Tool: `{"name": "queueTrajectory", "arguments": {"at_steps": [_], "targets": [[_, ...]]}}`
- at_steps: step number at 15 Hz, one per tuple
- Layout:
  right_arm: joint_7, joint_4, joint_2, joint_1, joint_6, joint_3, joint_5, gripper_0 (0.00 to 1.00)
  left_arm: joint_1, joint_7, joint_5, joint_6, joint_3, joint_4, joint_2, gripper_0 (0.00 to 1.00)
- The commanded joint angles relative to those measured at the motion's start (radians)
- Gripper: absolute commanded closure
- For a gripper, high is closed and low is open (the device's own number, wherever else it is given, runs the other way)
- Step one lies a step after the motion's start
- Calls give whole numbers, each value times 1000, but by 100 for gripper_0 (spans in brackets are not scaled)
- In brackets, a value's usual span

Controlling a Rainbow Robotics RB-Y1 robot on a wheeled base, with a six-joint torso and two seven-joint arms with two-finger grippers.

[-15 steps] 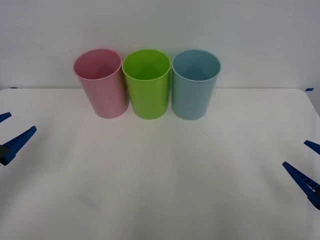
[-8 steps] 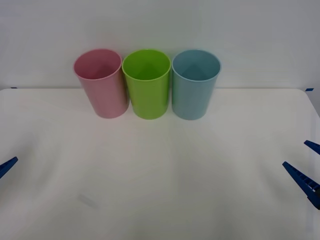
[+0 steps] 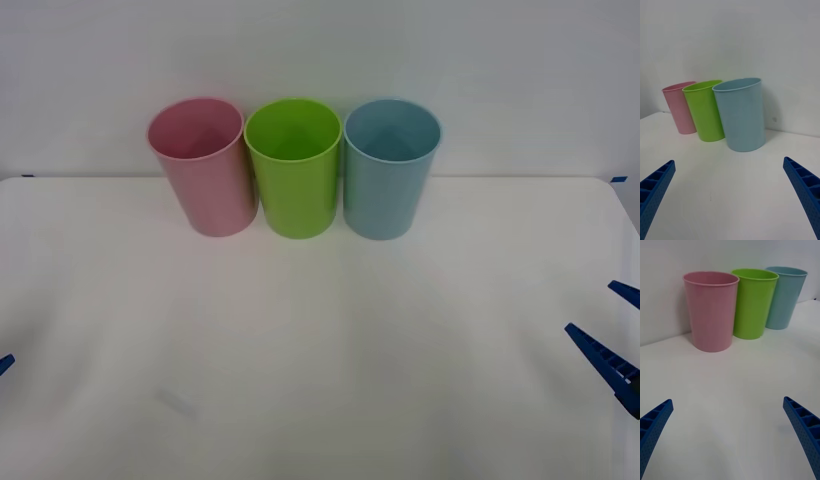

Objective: Grasp the object on the table and drop it into the matching bin: aluminum can to the light blue bin, PET bottle to the pink bin.

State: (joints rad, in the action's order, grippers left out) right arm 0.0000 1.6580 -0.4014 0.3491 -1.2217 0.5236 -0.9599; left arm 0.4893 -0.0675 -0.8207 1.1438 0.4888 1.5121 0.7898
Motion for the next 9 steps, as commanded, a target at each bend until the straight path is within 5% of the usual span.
{"name": "queueTrajectory", "arguments": {"at_steps": [1, 9], "targets": [[0, 0, 0, 0, 0, 0, 0, 0, 11, 2, -5, 8, -18, -1, 0, 0], [0, 0, 0, 0, 0, 0, 0, 0, -11, 5, -8, 10, -59, 0, 0, 0]]}}
